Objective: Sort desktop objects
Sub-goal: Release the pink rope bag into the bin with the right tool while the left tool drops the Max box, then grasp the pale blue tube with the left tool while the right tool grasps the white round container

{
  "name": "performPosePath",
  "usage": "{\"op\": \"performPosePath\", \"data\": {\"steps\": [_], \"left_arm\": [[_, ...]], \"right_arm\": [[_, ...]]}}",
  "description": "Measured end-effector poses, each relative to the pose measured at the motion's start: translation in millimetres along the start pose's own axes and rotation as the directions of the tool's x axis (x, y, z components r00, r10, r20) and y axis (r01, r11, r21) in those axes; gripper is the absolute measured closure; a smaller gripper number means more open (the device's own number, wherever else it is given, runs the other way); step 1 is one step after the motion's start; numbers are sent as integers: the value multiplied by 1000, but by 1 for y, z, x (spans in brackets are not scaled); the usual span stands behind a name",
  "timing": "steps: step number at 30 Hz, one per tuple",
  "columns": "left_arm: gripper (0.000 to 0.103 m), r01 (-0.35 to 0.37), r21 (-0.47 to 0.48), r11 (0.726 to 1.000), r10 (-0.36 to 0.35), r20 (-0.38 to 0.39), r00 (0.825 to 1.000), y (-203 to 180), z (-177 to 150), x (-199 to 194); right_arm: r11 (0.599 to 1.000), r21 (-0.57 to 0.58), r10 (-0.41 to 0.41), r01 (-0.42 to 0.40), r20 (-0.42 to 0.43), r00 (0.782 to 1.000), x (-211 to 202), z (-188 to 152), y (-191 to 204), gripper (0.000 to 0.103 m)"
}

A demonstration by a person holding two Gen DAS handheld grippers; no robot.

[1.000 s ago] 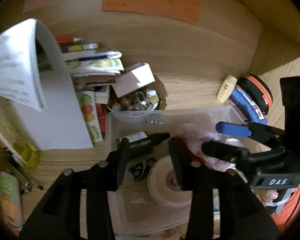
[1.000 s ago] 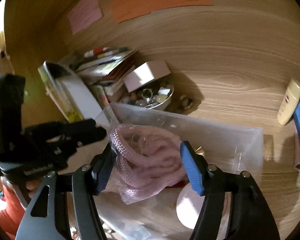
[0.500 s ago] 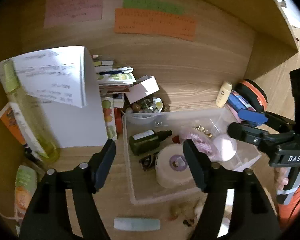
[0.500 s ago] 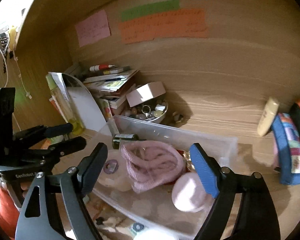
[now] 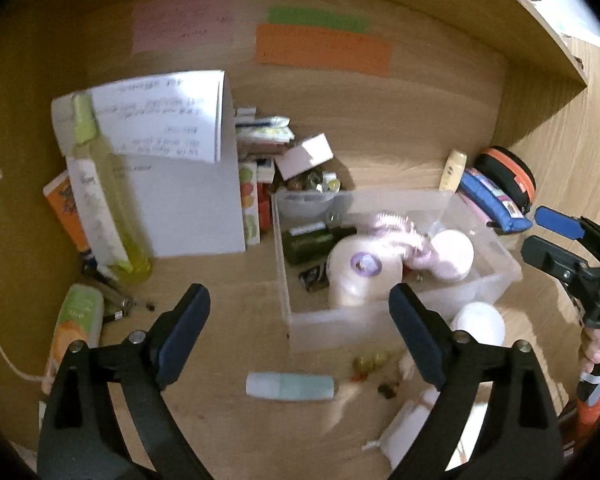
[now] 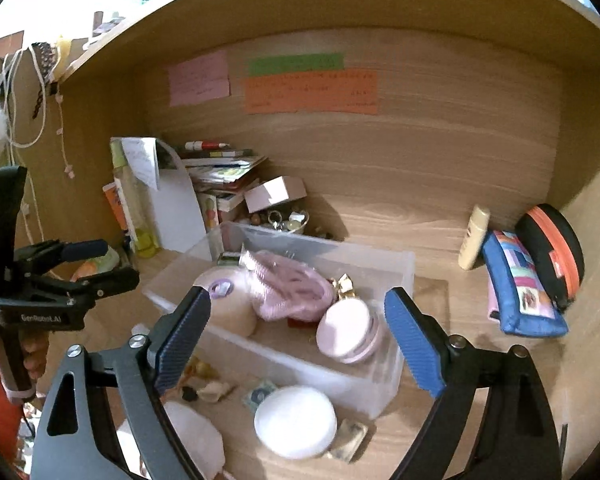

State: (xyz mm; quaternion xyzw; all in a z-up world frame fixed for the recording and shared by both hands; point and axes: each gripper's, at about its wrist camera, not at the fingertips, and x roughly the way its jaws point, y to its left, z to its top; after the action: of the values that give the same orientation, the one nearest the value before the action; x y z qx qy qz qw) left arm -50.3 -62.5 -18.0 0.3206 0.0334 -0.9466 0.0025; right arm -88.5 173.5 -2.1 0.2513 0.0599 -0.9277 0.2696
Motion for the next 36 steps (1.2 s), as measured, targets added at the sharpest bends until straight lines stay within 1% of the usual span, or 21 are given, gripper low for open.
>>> {"op": "performPosePath", "data": {"steps": [3,8,11,16,19,20,23,30,33,36], "left_arm": [[11,-12,-6,1000,12,-23,1000,2,-12,0],[11,-12,-22,1000,10,-59,998,2,-29,2],[11,-25,-21,999,24,-77,997,1,-38,3],[11,-21,-37,999,16,-108,994,5,-49,7],[11,-9,-50,999,1,-147,989,7,-61,13],[11,1,-50,999,-10,-175,984,7,-67,17],[11,-7,-32,999,0,-220,976,3,-76,27],[11,-26,-20,999,20,-274,962,0,-74,51],[11,-40,1,999,39,-282,959,0,-73,57],[11,-48,1,999,47,-293,955,0,-72,64]], "right_arm": [[999,-36,-11,10,-22,1000,-3,-13,5,16],[996,-86,-28,22,-67,997,-5,-35,10,16],[994,-106,-43,33,-92,995,-5,-46,12,16],[993,-114,-53,40,-121,991,-8,-63,11,16],[993,-108,-64,50,-136,989,-8,-71,9,16],[992,-113,-71,56,-139,988,-8,-73,9,16],[989,-130,-85,65,-153,985,-5,-76,7,16],[988,-151,-70,42,-188,980,9,-81,6,16],[989,-144,-42,12,-207,977,14,-82,3,16],[993,-115,-10,-17,-228,974,21,-81,-2,16]]}}
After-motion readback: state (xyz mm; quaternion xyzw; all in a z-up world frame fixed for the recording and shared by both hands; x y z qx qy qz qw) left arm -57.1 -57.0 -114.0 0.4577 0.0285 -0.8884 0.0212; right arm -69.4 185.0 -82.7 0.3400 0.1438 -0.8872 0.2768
